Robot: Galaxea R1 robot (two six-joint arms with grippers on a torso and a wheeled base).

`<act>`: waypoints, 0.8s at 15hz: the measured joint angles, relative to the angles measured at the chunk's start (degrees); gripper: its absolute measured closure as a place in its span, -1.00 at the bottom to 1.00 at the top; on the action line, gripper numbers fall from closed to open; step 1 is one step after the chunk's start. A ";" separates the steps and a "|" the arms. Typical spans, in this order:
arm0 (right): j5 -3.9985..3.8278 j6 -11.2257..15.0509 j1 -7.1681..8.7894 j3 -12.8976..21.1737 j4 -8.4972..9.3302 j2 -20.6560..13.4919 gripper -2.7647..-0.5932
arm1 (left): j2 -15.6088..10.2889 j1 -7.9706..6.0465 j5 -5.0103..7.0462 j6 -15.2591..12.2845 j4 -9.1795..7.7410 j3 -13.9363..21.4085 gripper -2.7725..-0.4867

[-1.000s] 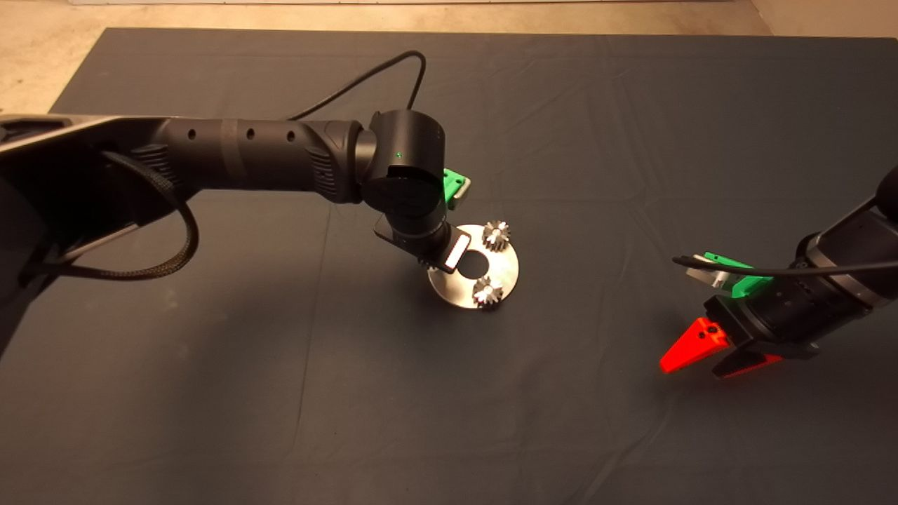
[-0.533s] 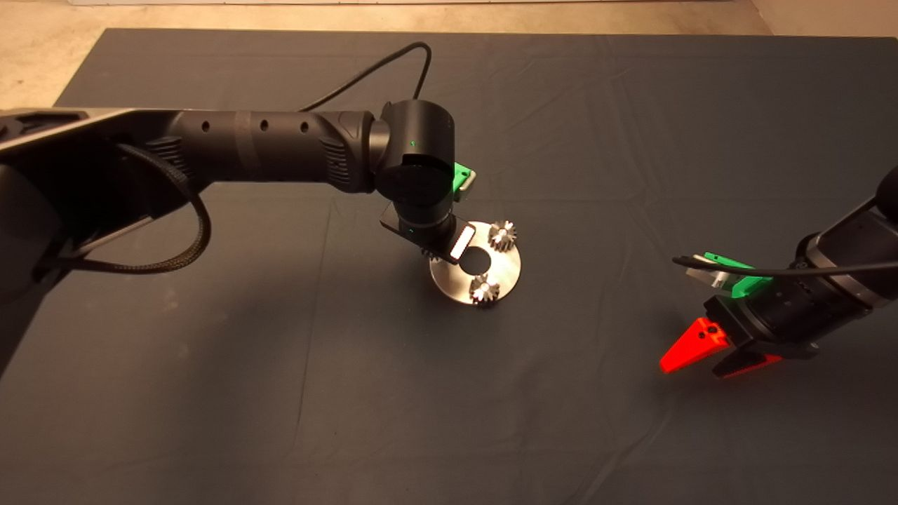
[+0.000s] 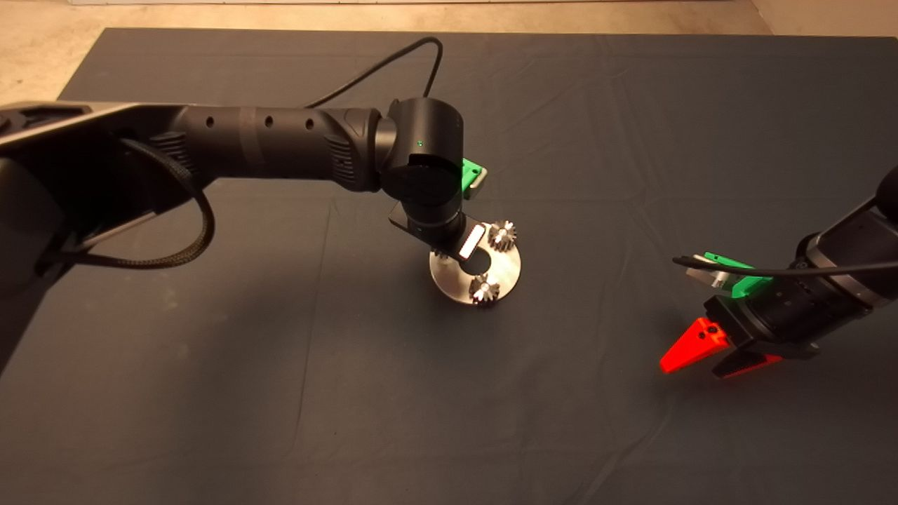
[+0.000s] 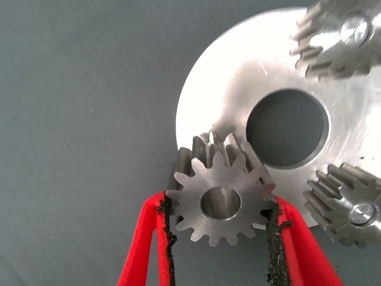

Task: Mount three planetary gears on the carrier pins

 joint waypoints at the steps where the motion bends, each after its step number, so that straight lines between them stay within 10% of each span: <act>1: 0.00 0.00 0.00 0.00 0.02 0.00 -0.60 | -0.16 -0.19 0.00 -0.05 0.15 0.00 0.84; 12: -0.05 -0.27 0.00 0.02 0.02 -0.02 -0.60 | -0.48 -0.18 -0.48 -0.24 0.20 -0.24 0.84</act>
